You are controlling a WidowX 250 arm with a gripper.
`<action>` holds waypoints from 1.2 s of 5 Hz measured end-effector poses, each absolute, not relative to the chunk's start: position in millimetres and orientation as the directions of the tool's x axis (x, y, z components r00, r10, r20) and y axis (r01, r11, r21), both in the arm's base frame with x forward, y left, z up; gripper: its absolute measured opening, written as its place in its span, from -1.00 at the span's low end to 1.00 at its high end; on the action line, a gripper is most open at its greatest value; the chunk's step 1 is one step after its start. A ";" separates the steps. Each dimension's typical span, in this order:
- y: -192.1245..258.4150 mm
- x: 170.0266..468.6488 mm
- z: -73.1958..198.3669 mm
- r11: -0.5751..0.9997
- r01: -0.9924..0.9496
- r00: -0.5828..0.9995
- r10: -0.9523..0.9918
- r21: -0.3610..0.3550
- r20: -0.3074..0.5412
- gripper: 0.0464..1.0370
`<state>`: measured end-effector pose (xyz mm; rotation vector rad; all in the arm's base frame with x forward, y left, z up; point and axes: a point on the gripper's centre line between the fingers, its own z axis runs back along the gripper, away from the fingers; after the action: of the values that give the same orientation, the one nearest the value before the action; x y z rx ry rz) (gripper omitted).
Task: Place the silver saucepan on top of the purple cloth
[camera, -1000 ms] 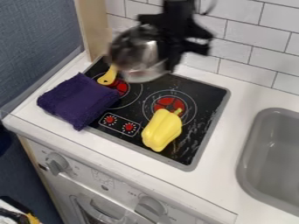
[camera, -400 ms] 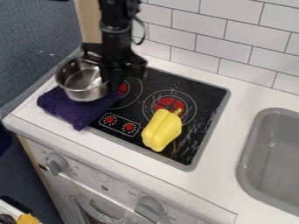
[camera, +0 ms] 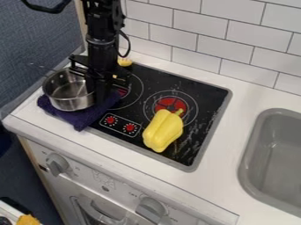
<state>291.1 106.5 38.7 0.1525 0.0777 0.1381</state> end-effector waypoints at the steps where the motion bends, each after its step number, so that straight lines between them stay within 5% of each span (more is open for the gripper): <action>1: 105.4 288.4 38.9 0.982 -0.111 0.988 0.125 0.153 -0.088 -0.93; 2: 105.0 287.8 37.9 0.982 -0.111 0.988 0.125 0.152 -0.087 -0.88; 3: 103.3 287.4 36.7 0.983 -0.114 0.988 0.127 0.142 -0.087 -0.52; 5: 91.4 283.8 30.9 0.989 -0.078 0.991 0.091 0.125 -0.094 0.67; 6: 79.7 286.9 59.4 0.994 -0.059 0.998 0.057 0.093 0.023 0.94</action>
<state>286.9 79.7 59.4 0.0939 -0.0201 0.0584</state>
